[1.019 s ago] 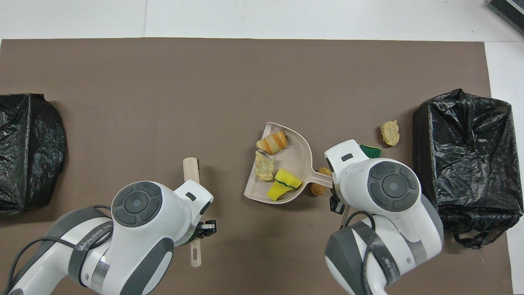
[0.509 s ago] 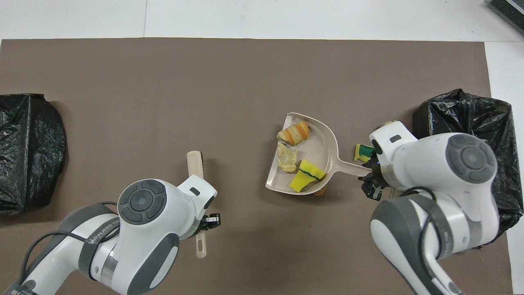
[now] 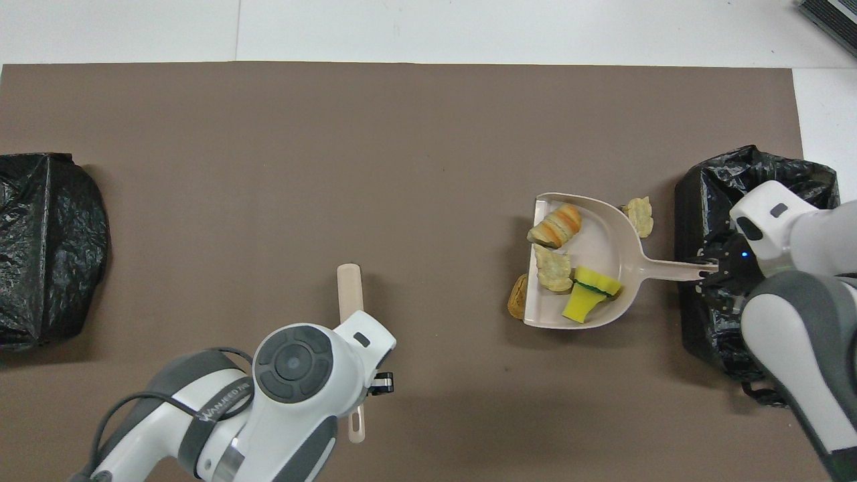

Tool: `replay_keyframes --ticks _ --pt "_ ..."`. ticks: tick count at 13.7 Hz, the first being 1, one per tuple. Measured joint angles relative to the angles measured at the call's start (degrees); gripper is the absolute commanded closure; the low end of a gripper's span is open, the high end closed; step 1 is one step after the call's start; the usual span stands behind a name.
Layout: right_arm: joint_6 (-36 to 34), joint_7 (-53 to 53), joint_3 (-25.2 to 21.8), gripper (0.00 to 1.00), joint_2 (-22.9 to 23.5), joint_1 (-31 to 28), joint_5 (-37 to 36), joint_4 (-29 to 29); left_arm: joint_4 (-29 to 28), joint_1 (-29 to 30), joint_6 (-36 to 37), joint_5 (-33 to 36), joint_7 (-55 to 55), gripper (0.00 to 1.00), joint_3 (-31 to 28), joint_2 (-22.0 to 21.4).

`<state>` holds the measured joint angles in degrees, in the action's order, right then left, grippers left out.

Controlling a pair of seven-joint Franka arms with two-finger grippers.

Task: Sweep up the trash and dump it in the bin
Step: 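Carry the loaded dustpan with the right gripper toward the black bag, then tilt the dustpan over the black bag with the right gripper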

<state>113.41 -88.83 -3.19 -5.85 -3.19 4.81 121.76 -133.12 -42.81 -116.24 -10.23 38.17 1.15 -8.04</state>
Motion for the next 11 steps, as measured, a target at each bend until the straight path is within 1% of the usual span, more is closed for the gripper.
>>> replay_keyframes --ticks 4,7,9,11 --pt "-7.12 -11.72 -0.37 1.00 -1.13 -10.47 0.04 -5.27 -0.01 -8.40 -1.15 -0.37 6.96 1.00 0.37 0.03" --pt "-8.18 -17.19 -0.49 1.00 -1.21 -18.23 -0.49 -8.84 -0.10 -13.43 -3.50 -3.10 11.22 1.00 0.41 0.96" --pt "-8.16 -18.69 -0.56 1.00 -0.35 -21.84 -4.12 -11.60 -0.10 -15.16 -5.59 -4.06 13.45 1.00 0.61 2.09" --pt "-8.02 -18.75 -0.58 1.00 1.51 -23.68 -9.01 -15.16 -0.12 -16.79 -8.58 -5.67 15.02 1.00 0.82 3.48"
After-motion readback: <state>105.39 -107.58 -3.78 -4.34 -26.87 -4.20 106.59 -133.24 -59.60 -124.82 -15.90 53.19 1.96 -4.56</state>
